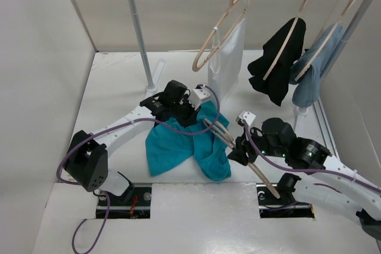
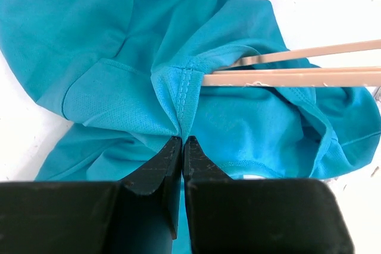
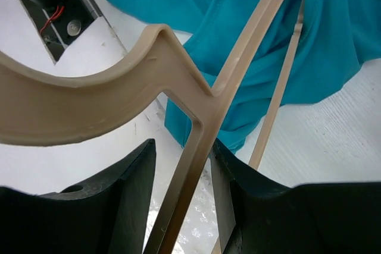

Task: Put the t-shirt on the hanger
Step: Place tshirt on hanger

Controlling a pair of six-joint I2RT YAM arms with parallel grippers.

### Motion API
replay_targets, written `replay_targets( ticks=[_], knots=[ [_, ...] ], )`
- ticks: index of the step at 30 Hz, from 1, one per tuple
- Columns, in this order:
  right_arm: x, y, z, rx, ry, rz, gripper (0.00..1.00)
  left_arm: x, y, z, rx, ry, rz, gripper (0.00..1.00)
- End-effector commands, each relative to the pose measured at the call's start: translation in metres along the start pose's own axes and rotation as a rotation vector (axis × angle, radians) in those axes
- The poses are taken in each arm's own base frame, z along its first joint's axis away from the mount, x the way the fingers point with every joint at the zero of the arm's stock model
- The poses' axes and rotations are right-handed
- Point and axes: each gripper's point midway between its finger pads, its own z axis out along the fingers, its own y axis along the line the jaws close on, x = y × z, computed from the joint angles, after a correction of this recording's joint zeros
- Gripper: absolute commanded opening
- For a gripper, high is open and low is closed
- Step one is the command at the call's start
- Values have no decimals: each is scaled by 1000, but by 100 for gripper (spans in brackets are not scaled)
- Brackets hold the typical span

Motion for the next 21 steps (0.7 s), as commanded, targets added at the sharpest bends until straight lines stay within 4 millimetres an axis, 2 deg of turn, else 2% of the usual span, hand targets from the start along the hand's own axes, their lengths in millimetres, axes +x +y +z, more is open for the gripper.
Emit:
replay_targets(
  ticks=[1, 4, 5, 9, 10, 12, 14, 16, 17, 19, 20, 21],
  knots=[
    [-30, -4, -7, 54, -95, 6, 0, -21, -1, -17, -9, -58, 22, 0],
    [-35, -8, -5, 74, -111, 5, 0, -29, -10, -20, 39, -77, 28, 0],
    [-32, -10, 1, 76, -103, -2, 0, -42, -14, -25, 57, -107, 40, 0],
    [-38, -7, 21, 34, -127, -10, 0, -57, -31, -34, 123, -129, 24, 0],
    [-49, -6, 26, 24, -171, -19, 0, -56, -40, -36, 154, -126, 31, 0],
    [-56, -5, 30, 15, -212, -28, 0, -56, -50, -44, 194, -143, 28, 0],
    [-70, -6, 32, 17, -276, -61, 0, -59, -66, -57, 255, -183, 27, 0],
    [-76, -10, 39, 30, -288, -91, 0, -51, -74, -61, 290, -193, 34, 0],
    [-76, -11, 43, 32, -284, -103, 0, -55, -83, -69, 317, -225, 51, 0],
    [-80, -14, 52, 39, -276, -141, 0, -55, -88, -74, 335, -247, 57, 0],
    [-81, -13, 56, 27, -276, -154, 0, -56, -91, -76, 347, -259, 52, 0],
    [-91, -7, 57, -2, -305, -178, 0, -58, -96, -81, 369, -272, 62, 0]
  ],
)
